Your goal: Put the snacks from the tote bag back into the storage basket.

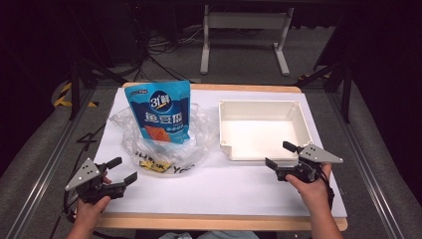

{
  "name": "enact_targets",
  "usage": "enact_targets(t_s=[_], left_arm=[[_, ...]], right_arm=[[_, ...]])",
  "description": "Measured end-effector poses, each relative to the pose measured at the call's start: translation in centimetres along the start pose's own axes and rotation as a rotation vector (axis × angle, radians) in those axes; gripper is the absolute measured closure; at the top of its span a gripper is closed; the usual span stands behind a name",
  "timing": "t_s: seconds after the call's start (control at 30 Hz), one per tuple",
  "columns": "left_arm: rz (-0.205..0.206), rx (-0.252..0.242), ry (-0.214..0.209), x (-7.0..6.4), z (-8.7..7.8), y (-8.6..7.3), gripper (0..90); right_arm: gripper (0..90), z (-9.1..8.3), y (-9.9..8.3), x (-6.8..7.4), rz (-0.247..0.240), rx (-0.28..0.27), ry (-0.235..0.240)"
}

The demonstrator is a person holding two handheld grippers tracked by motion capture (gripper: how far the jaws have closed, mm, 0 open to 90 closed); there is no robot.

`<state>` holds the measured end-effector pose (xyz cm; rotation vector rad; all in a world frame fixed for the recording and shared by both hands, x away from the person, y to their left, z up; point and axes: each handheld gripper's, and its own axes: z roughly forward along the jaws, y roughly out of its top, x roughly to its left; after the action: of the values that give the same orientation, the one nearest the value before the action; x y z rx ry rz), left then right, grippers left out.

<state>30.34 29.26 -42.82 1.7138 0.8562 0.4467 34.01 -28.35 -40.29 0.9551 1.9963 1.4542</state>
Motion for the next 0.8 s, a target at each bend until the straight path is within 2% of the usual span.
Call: enact_targets(t_s=[0.17, 0.6, 0.8], left_arm=[[0.014, 0.007, 0.008, -0.5, 0.2, 0.1, 20.1], [0.013, 0.002, -0.001, -0.7, 0.4, 0.3, 20.2], [0.009, 0.0, -0.004, -0.6, 0.5, 0.4, 20.2]], right_arm=[[9.7, 0.0, 0.3, 0.4, -0.031, 0.038, 0.023], [10.0, -0.2, 0.8, 0.5, -0.034, 0.036, 0.052], [10.0, -0.4, 1.7, 0.5, -0.039, 0.035, 0.051]])
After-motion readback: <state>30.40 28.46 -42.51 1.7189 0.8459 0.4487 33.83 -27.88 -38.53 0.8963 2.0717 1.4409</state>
